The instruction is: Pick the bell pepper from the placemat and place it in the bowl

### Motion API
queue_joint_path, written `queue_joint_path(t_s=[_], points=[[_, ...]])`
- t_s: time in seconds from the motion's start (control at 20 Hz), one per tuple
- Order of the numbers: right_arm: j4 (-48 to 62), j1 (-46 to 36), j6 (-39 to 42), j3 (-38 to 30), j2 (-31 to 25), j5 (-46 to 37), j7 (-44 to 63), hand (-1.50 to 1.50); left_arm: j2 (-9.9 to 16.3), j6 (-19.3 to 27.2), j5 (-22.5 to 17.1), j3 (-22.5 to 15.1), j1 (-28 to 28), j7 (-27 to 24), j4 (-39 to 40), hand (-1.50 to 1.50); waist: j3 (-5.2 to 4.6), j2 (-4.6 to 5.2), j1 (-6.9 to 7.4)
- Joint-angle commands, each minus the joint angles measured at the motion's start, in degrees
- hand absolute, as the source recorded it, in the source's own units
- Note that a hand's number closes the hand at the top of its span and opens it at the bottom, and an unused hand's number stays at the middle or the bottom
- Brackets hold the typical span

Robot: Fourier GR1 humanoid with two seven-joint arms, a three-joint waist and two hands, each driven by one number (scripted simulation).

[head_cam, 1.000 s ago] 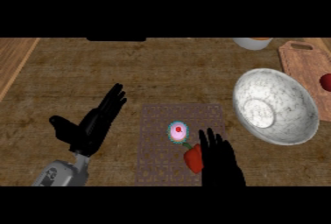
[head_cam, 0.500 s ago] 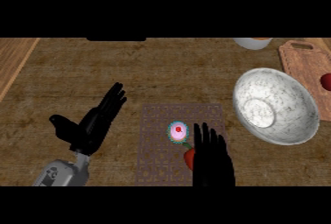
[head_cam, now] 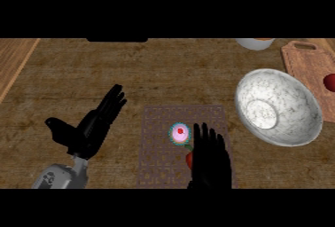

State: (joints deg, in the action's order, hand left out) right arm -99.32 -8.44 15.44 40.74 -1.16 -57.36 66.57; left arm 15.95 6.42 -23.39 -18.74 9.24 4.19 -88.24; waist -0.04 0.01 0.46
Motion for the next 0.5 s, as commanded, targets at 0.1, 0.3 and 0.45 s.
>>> queue_joint_path(t_s=[0.1, 0.3, 0.45], points=[[6.7, -3.6, 0.4, 1.6, 1.1, 1.0, 11.1, -1.5, -0.3, -0.9, -0.3, 1.5, 1.1, 1.4, 0.3, 0.0, 0.01, 0.05, -0.02], [6.1, -4.4, 2.2, -1.5, 1.1, 1.3, 9.9, -1.5, -1.1, 0.3, 1.3, 0.4, 0.1, 3.4, -1.7, 0.0, 0.04, -0.07, -0.08], [8.3, -3.3, -1.5, 0.2, 1.1, -0.2, 8.8, -1.5, -1.4, -3.4, 1.7, 2.5, 0.1, -3.2, 4.4, 0.0, 0.01, 0.06, -0.36]])
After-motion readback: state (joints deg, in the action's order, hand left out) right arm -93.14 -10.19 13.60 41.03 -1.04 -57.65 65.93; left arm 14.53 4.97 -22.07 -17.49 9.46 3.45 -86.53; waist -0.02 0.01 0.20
